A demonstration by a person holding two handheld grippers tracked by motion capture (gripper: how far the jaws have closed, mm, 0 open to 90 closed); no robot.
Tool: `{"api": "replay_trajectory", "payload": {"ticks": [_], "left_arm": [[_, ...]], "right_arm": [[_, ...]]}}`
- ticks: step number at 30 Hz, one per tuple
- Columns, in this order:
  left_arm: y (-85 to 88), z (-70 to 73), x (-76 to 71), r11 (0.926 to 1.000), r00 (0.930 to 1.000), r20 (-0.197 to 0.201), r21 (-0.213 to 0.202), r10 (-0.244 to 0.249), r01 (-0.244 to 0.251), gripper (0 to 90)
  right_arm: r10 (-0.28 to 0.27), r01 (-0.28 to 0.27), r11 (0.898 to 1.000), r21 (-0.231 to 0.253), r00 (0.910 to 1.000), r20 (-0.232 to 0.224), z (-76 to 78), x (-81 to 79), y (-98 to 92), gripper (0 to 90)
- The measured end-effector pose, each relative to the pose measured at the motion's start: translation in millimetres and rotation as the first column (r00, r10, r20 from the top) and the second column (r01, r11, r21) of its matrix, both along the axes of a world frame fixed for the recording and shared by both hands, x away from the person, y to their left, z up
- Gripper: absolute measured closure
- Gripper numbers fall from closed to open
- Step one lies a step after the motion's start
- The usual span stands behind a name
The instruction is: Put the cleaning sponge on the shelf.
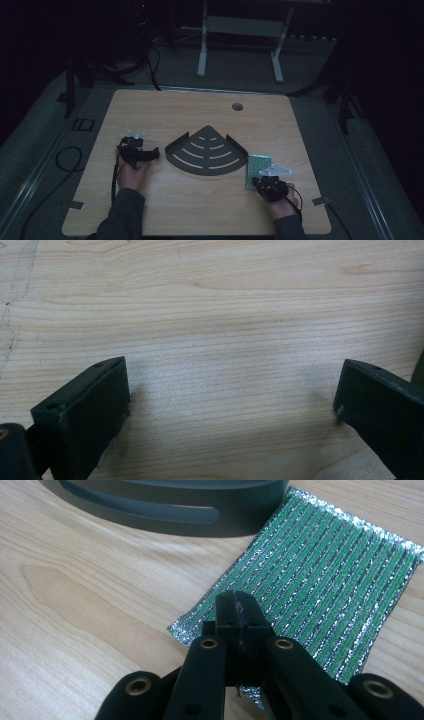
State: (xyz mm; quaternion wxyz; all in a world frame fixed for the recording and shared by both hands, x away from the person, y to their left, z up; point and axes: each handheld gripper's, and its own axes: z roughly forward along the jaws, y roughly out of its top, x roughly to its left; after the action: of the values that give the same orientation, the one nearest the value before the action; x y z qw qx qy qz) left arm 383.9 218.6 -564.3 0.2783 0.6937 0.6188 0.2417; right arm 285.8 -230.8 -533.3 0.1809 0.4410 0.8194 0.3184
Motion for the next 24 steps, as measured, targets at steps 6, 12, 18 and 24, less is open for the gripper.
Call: {"api": "replay_trajectory", "payload": {"ticks": [6, 12, 18, 24], "left_arm": [[0.0, 0.0, 0.0, 1.0, 1.0, 0.0, 0.0, 0.0, 0.0, 2.0], [0.0, 0.0, 0.0, 1.0, 1.0, 0.0, 0.0, 0.0, 0.0, 2.0], [0.0, 0.0, 0.0, 1.0, 1.0, 0.0, 0.0, 0.0, 0.0, 2.0], [0.0, 0.0, 0.0, 1.0, 1.0, 0.0, 0.0, 0.0, 0.0, 2.1]], "right_arm": [[-0.013, 0.013, 1.0, -0.006, 0.9999, -0.004, 0.7, -7.1, -7.2, 89.9], [-0.01, 0.01, 1.0, -0.016, 0.9998, -0.014, 2.0, -16.3, -16.6, 89.8], [0.001, -0.001, 1.0, -0.013, 0.9996, -0.028, 3.3, -25.1, -24.8, 89.8], [0.018, -0.019, 1.0, -0.011, 0.9987, -0.047, 4.6, -31.7, -29.2, 89.7]]}}
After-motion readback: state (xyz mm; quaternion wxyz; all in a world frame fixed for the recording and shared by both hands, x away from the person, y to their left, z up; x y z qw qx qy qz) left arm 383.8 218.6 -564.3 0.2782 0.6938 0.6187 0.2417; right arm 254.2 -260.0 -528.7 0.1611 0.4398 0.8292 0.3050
